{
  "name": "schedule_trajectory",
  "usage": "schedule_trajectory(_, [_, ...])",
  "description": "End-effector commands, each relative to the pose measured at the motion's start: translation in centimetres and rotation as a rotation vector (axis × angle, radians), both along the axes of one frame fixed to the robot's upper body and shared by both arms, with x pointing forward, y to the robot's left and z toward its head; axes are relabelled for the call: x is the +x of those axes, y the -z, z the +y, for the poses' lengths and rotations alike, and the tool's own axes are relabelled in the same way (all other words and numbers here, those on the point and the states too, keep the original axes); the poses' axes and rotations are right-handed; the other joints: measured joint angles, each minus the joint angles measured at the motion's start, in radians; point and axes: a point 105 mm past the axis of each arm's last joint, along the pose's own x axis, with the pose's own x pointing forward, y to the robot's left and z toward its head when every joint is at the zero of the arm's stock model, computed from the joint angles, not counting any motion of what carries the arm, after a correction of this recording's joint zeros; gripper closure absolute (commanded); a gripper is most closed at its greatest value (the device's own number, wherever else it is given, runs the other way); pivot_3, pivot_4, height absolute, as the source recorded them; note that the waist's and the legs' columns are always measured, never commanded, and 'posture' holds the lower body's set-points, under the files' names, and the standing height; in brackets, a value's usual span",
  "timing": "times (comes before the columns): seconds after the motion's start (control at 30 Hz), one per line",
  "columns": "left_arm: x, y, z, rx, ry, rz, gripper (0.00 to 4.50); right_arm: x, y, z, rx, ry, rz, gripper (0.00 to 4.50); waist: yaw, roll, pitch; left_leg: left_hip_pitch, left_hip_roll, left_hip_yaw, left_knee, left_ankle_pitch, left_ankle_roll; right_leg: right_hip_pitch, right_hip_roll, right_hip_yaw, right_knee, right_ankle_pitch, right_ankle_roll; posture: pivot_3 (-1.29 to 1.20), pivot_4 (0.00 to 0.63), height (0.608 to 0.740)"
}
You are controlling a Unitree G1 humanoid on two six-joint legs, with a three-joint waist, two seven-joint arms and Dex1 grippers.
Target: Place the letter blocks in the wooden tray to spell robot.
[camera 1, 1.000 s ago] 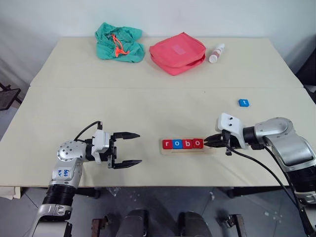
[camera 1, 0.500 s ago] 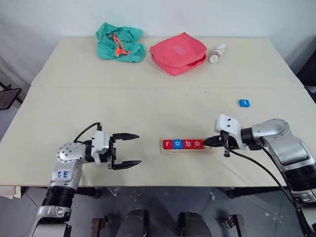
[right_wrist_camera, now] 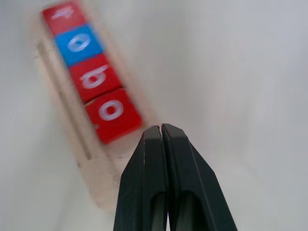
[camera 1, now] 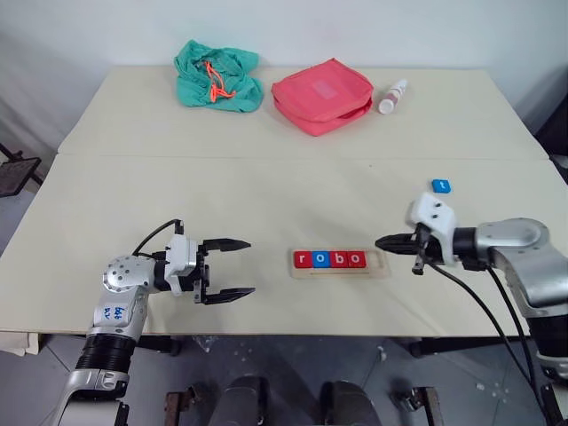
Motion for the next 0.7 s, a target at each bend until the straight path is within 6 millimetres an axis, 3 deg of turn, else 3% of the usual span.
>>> schedule_trajectory(0.03, [0.1,-0.4,0.1,-0.007,-0.001,-0.024,0.00,-0.6,-2.1,-2.5,0.127,0.154,-0.142,4.43,0.006,0.000,0.000,0.000,0.000,0.000,0.000,0.000,0.000,0.000,0.000,0.000,0.000,0.000,0.000,0.00,0.150,0.740])
schedule_trajectory(0.17, [0.4,-0.4,0.0,-0.007,0.002,-0.021,0.00,-1.6,-1.0,-5.6,0.169,0.327,-0.206,4.43,0.019,0.000,0.000,0.000,-0.001,0.000,0.000,0.000,0.000,0.000,0.000,0.000,0.000,0.000,0.000,0.00,0.150,0.740])
schedule_trajectory(0.27, [0.6,-0.4,0.0,-0.007,0.004,-0.020,0.00,-1.9,-0.7,-7.0,0.224,0.445,-0.244,3.87,0.015,0.000,0.000,0.000,0.000,0.002,0.000,0.000,0.000,0.000,0.000,0.001,0.000,0.000,0.000,0.00,0.150,0.740])
schedule_trajectory(0.47, [0.7,-0.4,-0.1,-0.007,0.019,-0.017,0.00,-2.1,0.6,-10.0,0.309,0.711,-0.304,1.83,0.013,0.000,0.000,0.002,0.000,0.003,-0.001,0.000,0.000,0.000,0.001,0.002,0.000,0.000,0.000,0.00,0.150,0.740])
schedule_trajectory(0.63, [0.5,-0.4,-0.1,-0.007,0.027,-0.016,0.00,-1.7,1.0,-9.9,0.331,0.752,-0.307,0.08,0.013,0.000,0.000,0.002,0.000,0.003,-0.001,0.000,0.000,0.000,0.000,0.003,0.001,0.000,0.000,0.00,0.150,0.740])
schedule_trajectory(0.7, [0.4,-0.4,-0.1,-0.006,0.029,-0.015,0.00,-1.5,0.9,-9.8,0.337,0.756,-0.306,0.03,0.014,0.000,0.000,0.002,0.000,0.003,-0.001,0.000,0.000,0.000,0.000,0.003,0.001,0.000,0.000,0.00,0.150,0.740])
